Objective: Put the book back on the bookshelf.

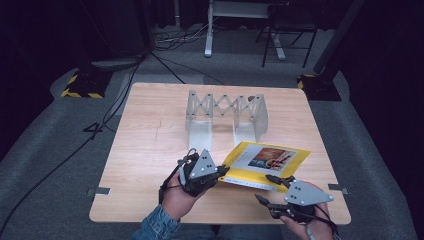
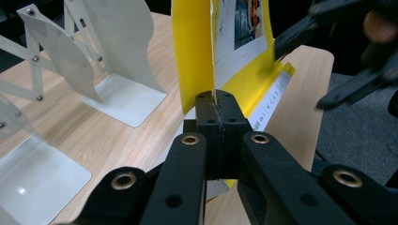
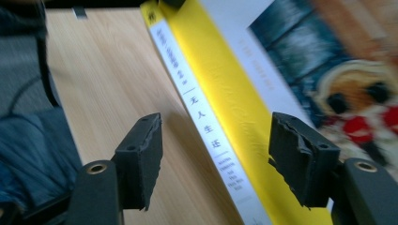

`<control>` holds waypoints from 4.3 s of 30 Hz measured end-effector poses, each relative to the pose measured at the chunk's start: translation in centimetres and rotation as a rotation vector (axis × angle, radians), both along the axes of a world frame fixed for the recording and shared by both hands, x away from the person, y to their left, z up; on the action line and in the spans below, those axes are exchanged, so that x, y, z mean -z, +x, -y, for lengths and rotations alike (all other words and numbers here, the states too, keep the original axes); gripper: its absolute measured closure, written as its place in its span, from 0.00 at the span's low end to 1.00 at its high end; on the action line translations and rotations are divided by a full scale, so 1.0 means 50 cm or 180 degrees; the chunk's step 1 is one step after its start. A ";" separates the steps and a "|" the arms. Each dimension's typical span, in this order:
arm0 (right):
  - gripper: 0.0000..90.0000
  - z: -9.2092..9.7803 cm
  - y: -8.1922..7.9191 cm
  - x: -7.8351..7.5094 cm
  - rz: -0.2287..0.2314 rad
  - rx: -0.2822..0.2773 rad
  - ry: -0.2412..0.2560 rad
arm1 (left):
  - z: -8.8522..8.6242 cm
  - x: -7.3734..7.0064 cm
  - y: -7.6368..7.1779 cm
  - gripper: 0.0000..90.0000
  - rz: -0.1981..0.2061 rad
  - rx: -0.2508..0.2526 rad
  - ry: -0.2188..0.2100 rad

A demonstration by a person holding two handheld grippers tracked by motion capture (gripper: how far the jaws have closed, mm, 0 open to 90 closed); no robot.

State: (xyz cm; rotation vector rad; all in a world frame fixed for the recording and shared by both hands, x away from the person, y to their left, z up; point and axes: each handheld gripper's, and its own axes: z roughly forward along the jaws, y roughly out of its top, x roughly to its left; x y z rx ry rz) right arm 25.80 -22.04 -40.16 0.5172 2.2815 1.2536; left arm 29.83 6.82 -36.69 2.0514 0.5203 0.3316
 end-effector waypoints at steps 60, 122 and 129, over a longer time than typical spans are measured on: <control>0.86 -0.061 0.023 0.029 0.0978 -0.0058 -0.1054 | -0.141 0.012 -0.009 0.41 0.0016 -0.0563 -0.0387; 0.83 -0.151 0.286 -0.058 -0.0975 0.0489 -0.1414 | -0.228 0.155 0.016 0.40 -0.0599 -0.0823 -0.0281; 0.83 -0.107 0.265 -0.106 -0.0824 0.0531 -0.0992 | -0.224 0.156 0.016 0.40 -0.0615 -0.0814 -0.0283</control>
